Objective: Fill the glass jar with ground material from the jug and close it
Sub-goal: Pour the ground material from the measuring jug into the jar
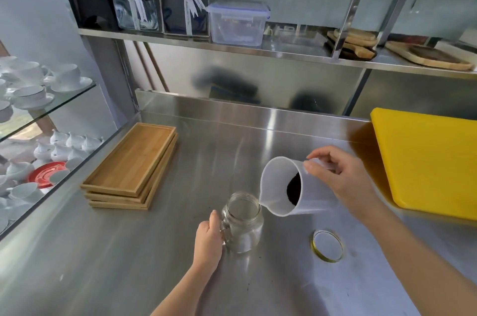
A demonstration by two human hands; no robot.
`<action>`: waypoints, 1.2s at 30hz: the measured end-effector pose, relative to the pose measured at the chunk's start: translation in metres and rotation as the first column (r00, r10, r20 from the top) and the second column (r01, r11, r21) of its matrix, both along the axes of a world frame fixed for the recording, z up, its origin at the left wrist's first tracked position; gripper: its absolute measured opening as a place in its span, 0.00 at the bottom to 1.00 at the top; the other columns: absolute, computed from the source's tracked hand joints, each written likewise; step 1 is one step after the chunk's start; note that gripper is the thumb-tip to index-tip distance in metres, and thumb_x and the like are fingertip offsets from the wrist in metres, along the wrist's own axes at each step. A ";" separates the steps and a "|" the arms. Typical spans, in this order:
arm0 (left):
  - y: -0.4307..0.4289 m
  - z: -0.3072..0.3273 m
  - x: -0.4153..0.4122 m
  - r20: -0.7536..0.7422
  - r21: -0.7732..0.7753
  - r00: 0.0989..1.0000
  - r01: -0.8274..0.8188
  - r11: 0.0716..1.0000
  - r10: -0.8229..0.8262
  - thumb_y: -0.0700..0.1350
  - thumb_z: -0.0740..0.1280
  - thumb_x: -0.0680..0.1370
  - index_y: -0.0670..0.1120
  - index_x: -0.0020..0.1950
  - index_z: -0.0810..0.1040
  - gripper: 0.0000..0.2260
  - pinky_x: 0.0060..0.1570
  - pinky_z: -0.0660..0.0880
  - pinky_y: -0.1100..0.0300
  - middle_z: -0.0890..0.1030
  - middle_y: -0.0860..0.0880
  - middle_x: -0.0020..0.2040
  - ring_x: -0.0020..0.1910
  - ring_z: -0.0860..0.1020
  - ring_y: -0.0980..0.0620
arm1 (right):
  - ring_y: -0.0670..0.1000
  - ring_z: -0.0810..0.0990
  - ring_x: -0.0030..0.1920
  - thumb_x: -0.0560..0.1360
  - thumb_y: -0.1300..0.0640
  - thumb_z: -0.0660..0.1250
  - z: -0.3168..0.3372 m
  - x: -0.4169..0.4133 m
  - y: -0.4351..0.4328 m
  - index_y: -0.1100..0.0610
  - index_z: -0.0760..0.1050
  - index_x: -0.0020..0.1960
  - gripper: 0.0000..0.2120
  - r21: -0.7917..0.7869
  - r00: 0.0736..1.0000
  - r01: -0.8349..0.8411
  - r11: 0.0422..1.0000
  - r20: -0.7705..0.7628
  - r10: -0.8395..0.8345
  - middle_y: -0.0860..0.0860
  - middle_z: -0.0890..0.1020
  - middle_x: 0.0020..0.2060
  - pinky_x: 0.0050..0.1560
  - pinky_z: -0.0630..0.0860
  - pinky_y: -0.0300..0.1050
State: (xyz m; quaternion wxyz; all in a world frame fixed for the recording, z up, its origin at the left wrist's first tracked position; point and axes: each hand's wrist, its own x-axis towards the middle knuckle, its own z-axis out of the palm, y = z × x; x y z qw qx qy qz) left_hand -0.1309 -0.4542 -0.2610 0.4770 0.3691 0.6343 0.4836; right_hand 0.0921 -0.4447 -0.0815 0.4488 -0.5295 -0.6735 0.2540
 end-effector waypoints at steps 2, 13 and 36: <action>-0.001 0.001 0.001 -0.027 0.010 1.000 0.001 1.000 -0.001 0.56 0.54 0.72 0.51 0.26 0.53 0.18 0.34 0.56 0.53 0.57 0.52 0.25 0.28 0.55 0.51 | 0.38 0.73 0.38 0.69 0.52 0.71 0.005 -0.004 0.004 0.58 0.77 0.45 0.10 0.007 0.998 -0.025 1.000 0.064 0.024 0.51 0.79 0.39 0.34 0.69 0.27; -0.002 -0.001 0.002 -0.058 0.021 0.998 -0.012 1.000 0.013 0.57 0.53 0.73 0.48 0.30 0.53 0.18 0.33 0.56 0.54 0.57 0.51 0.25 0.28 0.56 0.50 | 0.49 0.75 0.40 0.65 0.47 0.67 0.026 -0.035 0.024 0.54 0.77 0.42 0.12 0.005 0.951 -0.123 0.992 0.288 0.116 0.50 0.80 0.40 0.42 0.71 0.41; -0.004 0.002 0.006 -0.048 -0.008 0.997 -0.065 0.998 0.065 0.56 0.54 0.75 0.49 0.28 0.52 0.20 0.29 0.54 0.57 0.56 0.53 0.24 0.25 0.54 0.54 | 0.48 0.71 0.35 0.62 0.46 0.67 0.038 -0.057 0.045 0.52 0.79 0.35 0.10 0.099 0.820 -0.302 0.948 0.535 0.205 0.46 0.77 0.30 0.37 0.68 0.46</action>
